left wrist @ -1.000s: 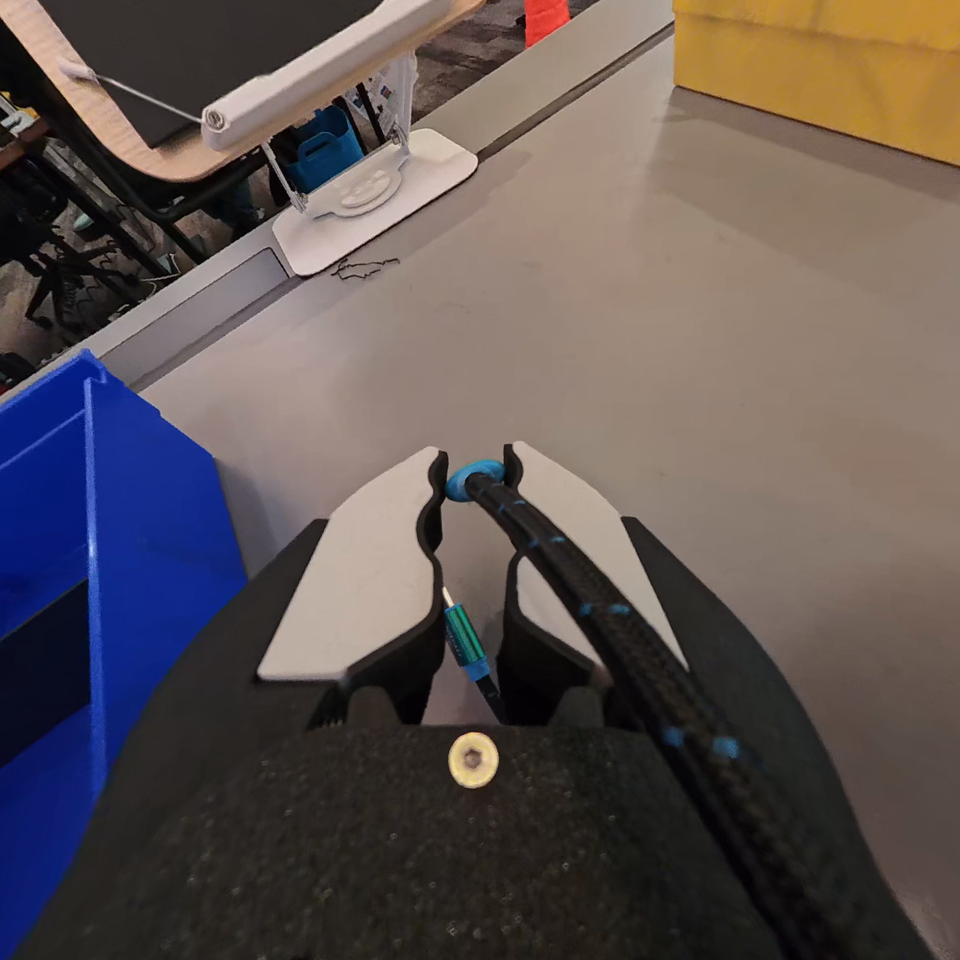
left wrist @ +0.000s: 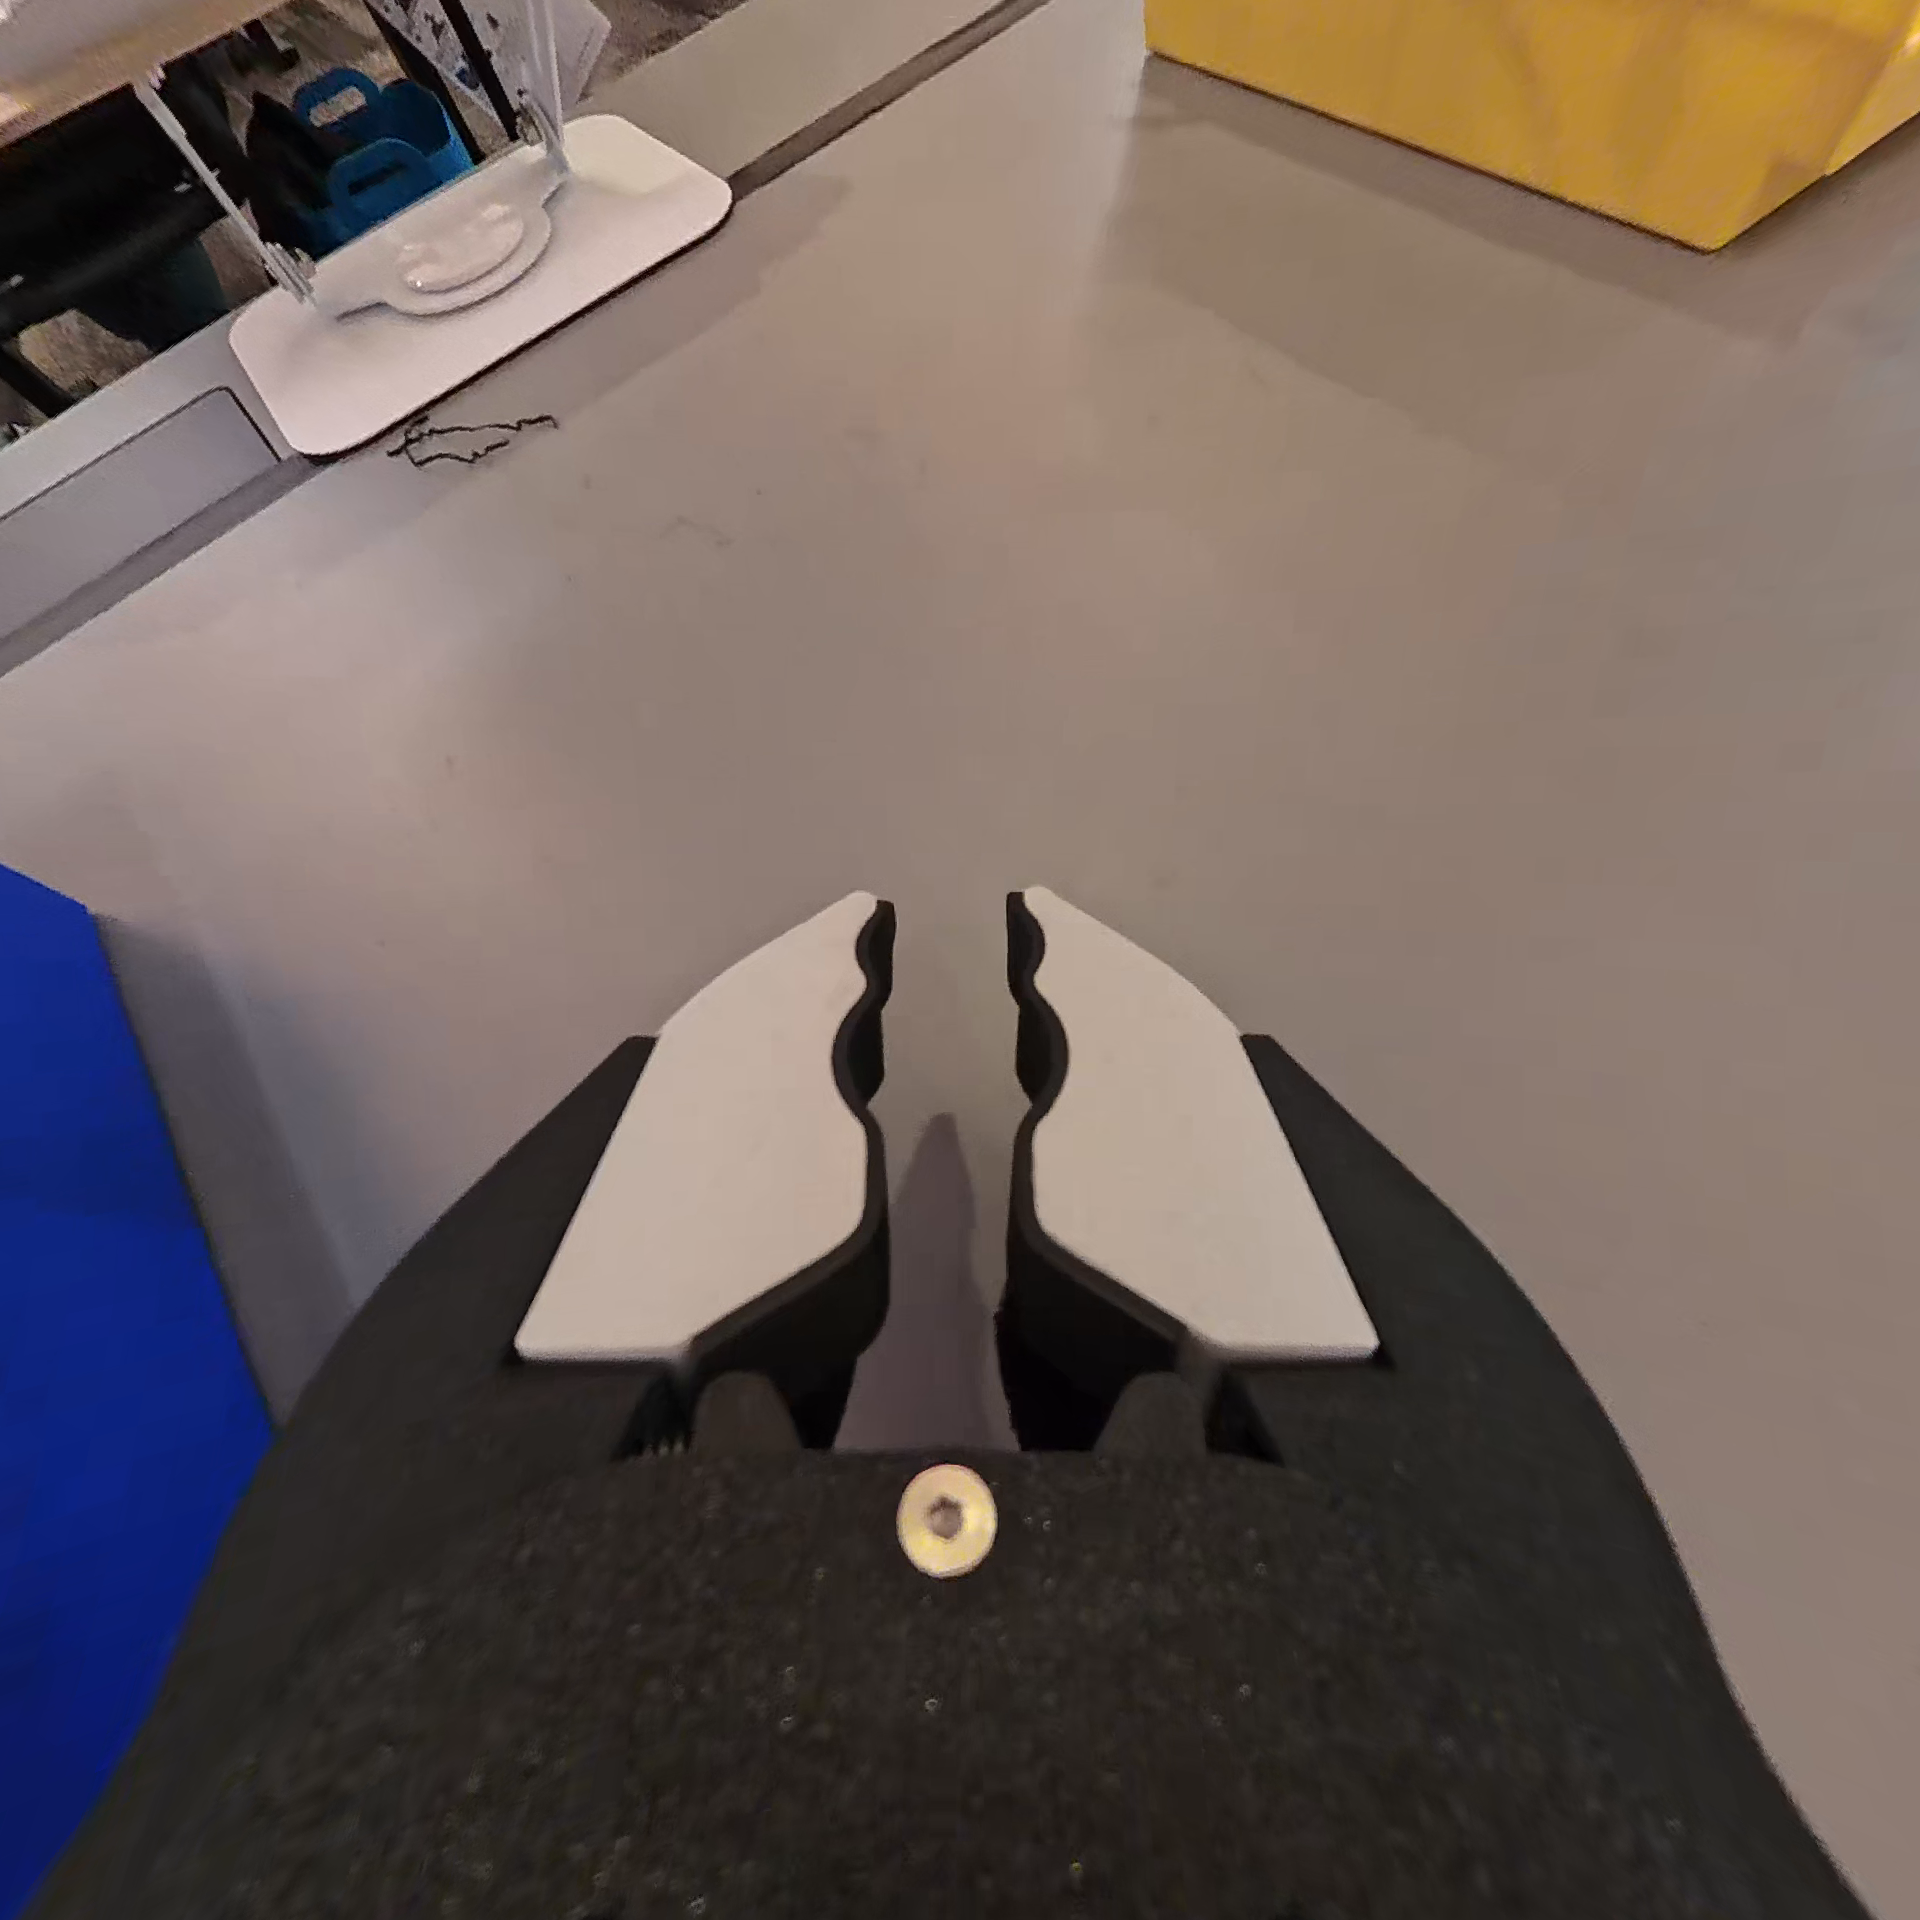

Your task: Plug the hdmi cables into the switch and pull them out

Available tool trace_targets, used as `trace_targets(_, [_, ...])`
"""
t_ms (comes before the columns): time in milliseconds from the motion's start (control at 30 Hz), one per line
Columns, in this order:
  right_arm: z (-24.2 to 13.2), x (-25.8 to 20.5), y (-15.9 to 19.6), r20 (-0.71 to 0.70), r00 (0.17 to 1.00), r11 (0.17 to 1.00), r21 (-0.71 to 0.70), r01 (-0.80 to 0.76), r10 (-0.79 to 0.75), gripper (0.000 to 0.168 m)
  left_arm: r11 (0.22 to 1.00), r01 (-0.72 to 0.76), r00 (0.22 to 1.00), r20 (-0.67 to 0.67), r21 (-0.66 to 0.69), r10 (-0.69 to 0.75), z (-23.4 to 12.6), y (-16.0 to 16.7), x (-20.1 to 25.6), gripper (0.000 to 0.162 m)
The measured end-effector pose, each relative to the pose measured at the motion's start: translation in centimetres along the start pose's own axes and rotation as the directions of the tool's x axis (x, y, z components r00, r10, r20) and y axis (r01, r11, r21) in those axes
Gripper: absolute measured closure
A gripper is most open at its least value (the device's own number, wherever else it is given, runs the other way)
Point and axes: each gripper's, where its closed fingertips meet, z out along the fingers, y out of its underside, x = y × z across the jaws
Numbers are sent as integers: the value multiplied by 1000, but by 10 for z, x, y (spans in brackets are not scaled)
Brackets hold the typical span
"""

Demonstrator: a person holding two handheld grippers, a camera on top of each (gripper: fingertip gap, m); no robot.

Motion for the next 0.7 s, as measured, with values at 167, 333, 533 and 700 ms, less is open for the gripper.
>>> trace_targets(167, [59,-18,50,107,983,969,-216,-124,149,162,1000,-9,1000,6,-13,9,0,5,-3,141])
trace_targets(333, [72,-26,59,232,899,912,-271,-307,372,153,999,38,999,-18,-4,-39,0,6,-7,135])
trace_targets(533, [81,0,69,152,911,911,-223,-347,384,160,996,83,994,-63,-16,-84,5,9,-3,132])
trace_targets(700, [71,-2,59,101,965,957,-191,-220,242,140,998,56,998,-38,2,-56,-3,5,-3,129])
